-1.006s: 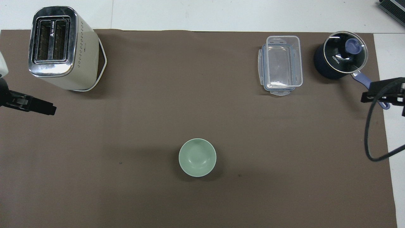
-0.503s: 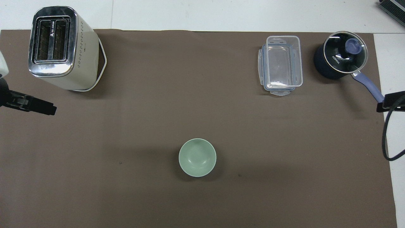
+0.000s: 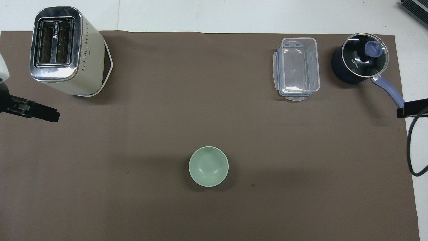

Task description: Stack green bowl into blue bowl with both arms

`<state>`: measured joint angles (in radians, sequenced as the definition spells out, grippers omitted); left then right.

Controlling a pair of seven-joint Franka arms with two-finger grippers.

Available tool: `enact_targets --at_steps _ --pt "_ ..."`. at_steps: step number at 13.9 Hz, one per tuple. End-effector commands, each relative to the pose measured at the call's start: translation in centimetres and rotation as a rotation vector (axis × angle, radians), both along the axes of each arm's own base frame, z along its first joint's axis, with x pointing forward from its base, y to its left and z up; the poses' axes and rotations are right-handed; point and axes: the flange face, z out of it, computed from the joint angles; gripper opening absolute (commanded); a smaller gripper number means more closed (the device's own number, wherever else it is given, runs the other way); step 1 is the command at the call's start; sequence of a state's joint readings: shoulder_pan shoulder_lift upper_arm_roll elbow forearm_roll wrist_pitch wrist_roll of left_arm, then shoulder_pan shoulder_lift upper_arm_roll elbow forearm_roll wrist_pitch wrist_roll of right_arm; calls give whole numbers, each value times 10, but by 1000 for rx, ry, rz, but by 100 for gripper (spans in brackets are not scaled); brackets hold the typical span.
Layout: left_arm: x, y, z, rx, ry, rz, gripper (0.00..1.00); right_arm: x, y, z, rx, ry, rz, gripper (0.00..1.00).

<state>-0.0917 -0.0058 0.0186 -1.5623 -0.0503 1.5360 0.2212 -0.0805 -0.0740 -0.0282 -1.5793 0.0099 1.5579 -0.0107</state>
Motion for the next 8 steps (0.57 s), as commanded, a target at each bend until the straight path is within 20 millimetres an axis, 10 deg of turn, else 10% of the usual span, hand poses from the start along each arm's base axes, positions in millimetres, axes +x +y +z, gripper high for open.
enact_targets --at_steps 1,8 --pt "1 0 5 19 2 9 100 -3 -12 0 -41 -8 18 100" --pt "1 0 5 19 2 10 100 -2 -10 -1 -45 -10 25 100"
